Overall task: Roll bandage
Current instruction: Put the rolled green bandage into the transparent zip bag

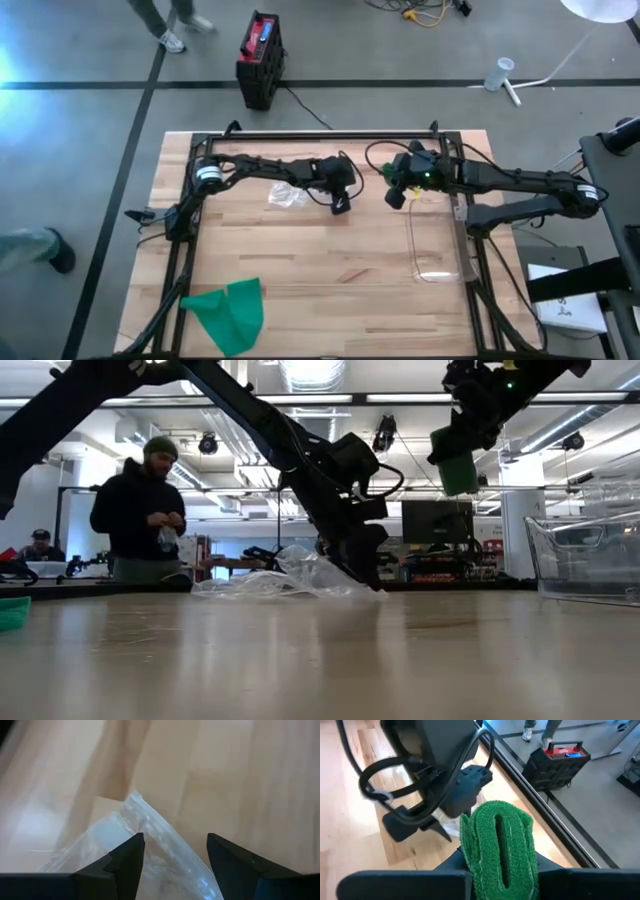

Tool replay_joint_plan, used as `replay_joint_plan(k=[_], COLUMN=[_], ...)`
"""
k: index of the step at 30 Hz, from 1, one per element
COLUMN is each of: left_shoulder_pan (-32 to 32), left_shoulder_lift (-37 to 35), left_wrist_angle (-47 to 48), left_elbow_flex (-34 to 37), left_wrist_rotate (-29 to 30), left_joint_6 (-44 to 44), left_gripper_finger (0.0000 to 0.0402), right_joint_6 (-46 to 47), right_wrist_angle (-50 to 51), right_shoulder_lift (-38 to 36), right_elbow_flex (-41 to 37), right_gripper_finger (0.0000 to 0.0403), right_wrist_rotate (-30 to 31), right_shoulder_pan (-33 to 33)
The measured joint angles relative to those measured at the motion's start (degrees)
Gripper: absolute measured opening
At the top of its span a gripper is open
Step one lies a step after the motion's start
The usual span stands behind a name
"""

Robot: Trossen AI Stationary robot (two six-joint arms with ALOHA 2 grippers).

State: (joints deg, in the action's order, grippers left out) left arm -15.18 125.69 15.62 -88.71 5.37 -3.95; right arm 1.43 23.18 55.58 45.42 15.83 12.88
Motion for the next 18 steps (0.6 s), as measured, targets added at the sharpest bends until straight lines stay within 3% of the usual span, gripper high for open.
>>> replay_joint_plan(k=[6, 14, 18], left_shoulder_pan=[0.1, 0.2, 1.1], left_shoulder_lift=[0.1, -0.2, -1.1], left_wrist_angle=[0.8, 0.7, 0.9], left_elbow_flex=[-0.6, -0.6, -0.6], left_wrist_rotate=[0.3, 0.2, 0.4], left_joint_6=[2.2, 3.1, 4.1], left_gripper_finger=[0.0173, 0.0014, 0.0009], right_joint_6=[0.0, -0.6, -0.8], right_wrist_angle=[-1.3, -8.5, -8.9], right_shoulder_lift=[-3.5, -4.0, -4.1], right_elbow_flex=[-3.5, -7.7, -8.5], right_gripper_finger=[0.0043, 0.0043, 0.0043], right_wrist_rotate=[-3.0, -8.8, -8.2], right_shoulder_pan=[-0.3, -0.8, -0.8])
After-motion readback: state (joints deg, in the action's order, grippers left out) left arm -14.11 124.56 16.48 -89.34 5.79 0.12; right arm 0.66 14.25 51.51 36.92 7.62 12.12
